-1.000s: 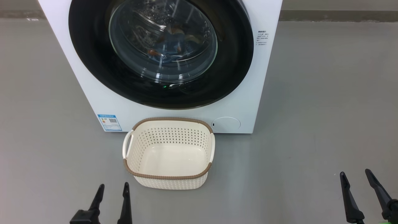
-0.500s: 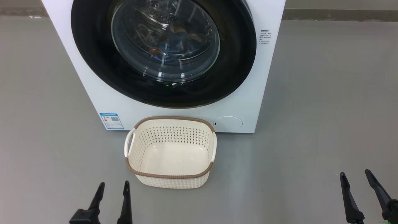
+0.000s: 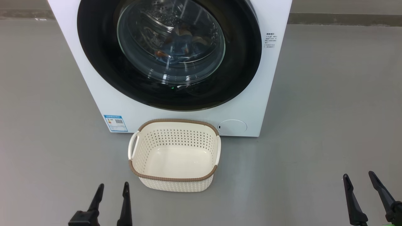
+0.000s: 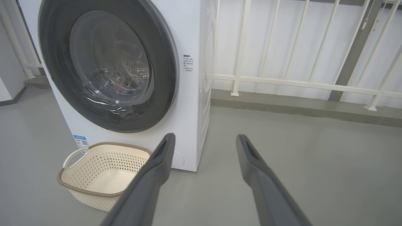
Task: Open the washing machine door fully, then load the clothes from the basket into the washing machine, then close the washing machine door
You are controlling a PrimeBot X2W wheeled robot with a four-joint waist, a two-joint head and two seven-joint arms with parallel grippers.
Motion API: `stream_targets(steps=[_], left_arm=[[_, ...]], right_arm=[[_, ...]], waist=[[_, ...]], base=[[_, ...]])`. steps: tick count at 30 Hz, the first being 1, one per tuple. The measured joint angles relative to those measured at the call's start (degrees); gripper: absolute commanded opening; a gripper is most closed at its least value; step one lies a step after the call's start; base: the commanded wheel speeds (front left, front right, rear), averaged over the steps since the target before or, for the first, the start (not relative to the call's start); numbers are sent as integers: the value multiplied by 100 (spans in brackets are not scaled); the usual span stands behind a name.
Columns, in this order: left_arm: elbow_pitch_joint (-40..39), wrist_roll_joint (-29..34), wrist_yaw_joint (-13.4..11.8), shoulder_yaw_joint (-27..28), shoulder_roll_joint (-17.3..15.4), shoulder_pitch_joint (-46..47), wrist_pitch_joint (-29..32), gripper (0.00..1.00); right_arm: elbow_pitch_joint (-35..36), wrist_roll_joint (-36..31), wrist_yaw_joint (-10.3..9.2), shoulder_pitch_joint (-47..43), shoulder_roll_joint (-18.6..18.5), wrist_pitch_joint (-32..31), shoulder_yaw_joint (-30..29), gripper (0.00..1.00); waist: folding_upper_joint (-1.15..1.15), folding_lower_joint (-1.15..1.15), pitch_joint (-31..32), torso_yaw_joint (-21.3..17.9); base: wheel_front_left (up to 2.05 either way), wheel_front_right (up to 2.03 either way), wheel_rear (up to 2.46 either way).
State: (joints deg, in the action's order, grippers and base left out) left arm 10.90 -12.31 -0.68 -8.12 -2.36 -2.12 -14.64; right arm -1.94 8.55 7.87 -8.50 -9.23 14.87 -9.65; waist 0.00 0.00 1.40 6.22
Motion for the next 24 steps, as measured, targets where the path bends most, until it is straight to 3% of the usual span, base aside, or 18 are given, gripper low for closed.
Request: stream_targets(steps=[2,3,9,24], left_arm=[[1,0,0,5,0,0,0,100],[23,0,1,5,2,-1,1,0],[385,-36,1,-51,67,-195,16,0],[396,-999,74,63,66,-199,263,0]], right_arm=[[-3,0,0,0,0,0,1,100],[-31,1,2,2,8,1,2,0],[-454,51,2,-2,207,-41,19,0],[-552,1013,2,21,244,-280,29,0]], waist=[[0,0,9,2],[0,0,19,1],[0,0,19,1],[0,1,-3,-80]], base=[[0,0,0],[0,0,0],[0,0,0],[0,0,0]])
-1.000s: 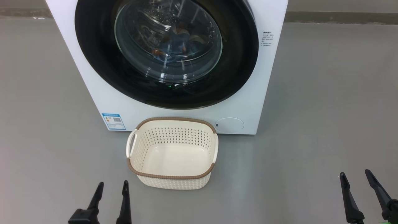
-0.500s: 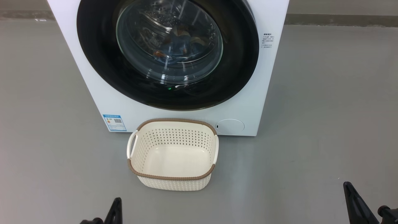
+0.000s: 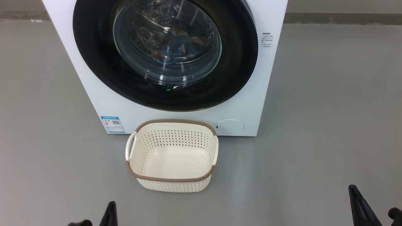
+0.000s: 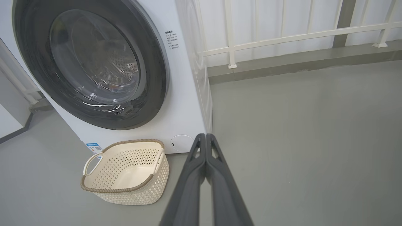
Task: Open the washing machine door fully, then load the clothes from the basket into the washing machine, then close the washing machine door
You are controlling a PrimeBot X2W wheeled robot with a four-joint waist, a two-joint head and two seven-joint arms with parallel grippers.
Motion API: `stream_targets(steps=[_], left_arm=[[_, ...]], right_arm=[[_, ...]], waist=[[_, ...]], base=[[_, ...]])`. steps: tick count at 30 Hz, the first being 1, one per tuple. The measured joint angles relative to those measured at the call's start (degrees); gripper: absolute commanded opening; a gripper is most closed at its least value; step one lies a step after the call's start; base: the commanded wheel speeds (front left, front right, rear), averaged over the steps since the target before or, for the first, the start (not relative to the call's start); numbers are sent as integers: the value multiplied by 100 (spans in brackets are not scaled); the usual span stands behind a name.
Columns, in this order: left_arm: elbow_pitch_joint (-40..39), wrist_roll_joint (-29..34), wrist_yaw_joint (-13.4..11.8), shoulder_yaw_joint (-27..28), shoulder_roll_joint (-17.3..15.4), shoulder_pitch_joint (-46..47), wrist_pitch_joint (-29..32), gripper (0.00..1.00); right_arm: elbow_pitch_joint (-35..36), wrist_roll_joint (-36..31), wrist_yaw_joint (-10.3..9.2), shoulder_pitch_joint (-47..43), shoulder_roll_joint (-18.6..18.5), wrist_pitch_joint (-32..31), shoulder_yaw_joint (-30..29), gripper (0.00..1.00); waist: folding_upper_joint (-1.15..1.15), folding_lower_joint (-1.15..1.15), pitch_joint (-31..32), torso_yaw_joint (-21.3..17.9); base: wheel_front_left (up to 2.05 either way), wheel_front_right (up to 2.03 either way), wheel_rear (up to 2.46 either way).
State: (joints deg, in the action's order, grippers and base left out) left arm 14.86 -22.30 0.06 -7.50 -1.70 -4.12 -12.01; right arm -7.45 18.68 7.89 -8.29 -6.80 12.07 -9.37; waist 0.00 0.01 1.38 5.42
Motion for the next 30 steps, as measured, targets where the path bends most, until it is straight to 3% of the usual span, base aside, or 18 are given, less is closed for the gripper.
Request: stream_targets(steps=[30], left_arm=[[5,-1911,178,301,-10,187,490,0]], right_arm=[[-215,1985,0,275,122,-516,43,0]], waist=[[0,0,-42,-149]], base=[[0,0,0]])
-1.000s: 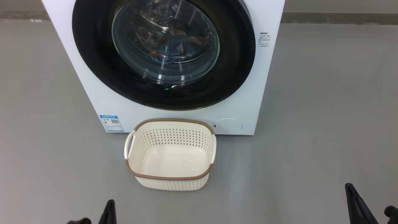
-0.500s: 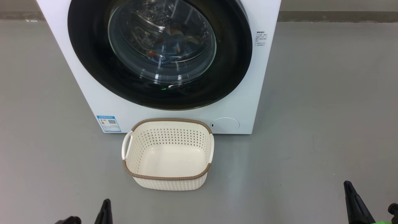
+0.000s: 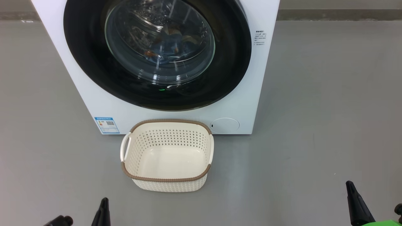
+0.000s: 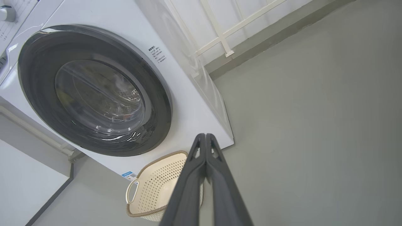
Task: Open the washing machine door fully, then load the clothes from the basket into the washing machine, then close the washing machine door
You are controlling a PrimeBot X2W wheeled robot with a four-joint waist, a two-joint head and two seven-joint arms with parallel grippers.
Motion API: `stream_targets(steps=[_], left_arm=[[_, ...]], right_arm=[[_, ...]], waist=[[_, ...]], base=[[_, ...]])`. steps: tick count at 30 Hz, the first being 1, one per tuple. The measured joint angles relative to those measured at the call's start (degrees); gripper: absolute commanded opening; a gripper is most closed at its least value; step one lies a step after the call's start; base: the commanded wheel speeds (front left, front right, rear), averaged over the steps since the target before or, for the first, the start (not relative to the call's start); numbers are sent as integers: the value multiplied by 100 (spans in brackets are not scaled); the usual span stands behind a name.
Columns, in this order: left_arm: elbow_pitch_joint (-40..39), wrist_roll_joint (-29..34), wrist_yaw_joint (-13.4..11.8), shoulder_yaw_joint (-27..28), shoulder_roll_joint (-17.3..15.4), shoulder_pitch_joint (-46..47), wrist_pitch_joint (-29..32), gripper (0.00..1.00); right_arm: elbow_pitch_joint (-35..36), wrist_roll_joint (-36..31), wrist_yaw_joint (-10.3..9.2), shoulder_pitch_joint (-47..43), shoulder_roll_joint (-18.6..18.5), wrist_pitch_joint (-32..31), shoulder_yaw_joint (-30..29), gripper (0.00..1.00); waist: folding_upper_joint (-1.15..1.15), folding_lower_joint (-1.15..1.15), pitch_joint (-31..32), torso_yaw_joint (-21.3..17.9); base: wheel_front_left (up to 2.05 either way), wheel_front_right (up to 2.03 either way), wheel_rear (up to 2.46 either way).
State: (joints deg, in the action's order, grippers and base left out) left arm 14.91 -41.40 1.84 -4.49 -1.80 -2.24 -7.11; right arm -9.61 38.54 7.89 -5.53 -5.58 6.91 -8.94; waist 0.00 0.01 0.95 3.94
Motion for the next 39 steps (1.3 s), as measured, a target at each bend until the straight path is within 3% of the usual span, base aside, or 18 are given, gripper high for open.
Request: stream_targets(steps=[39], left_arm=[[5,-2402,249,407,-9,254,620,0]], right_arm=[[-272,2504,-4,394,154,-610,46,0]], waist=[[0,0,-54,-188]], base=[[0,0,0]])
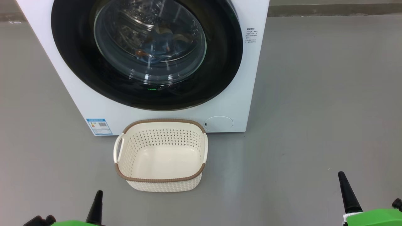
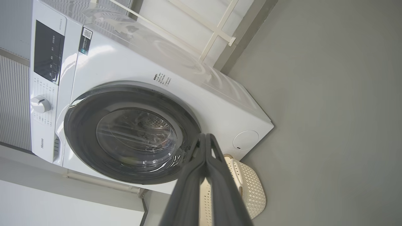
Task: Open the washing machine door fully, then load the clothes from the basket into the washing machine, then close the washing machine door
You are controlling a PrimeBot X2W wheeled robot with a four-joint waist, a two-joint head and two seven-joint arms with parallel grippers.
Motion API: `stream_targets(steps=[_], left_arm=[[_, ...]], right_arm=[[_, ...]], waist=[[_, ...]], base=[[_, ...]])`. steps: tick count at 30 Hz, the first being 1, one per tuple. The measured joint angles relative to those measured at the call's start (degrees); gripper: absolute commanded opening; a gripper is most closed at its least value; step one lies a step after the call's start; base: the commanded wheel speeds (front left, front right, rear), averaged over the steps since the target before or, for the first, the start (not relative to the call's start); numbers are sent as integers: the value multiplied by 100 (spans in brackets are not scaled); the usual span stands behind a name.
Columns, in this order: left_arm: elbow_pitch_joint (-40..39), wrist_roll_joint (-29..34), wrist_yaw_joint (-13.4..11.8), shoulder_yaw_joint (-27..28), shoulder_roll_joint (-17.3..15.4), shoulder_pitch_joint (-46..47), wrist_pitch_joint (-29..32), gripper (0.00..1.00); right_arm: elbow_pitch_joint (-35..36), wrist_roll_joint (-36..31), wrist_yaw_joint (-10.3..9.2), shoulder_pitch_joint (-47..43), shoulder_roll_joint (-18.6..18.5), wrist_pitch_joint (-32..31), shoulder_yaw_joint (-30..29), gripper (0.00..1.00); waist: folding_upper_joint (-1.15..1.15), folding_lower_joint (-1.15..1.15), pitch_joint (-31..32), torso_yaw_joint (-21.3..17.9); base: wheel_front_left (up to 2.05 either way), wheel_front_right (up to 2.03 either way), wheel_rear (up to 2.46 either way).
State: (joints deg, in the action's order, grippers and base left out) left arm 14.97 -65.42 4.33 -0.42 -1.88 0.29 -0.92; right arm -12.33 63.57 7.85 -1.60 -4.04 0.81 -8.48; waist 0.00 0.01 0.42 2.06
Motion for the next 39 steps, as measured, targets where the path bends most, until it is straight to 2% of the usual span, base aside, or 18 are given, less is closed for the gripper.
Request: stream_targets(steps=[39], left_arm=[[23,-2514,257,441,-4,321,656,0]], right_arm=[[-291,2655,-45,458,119,-658,35,0]], waist=[[0,0,-57,-198]], base=[[0,0,0]])
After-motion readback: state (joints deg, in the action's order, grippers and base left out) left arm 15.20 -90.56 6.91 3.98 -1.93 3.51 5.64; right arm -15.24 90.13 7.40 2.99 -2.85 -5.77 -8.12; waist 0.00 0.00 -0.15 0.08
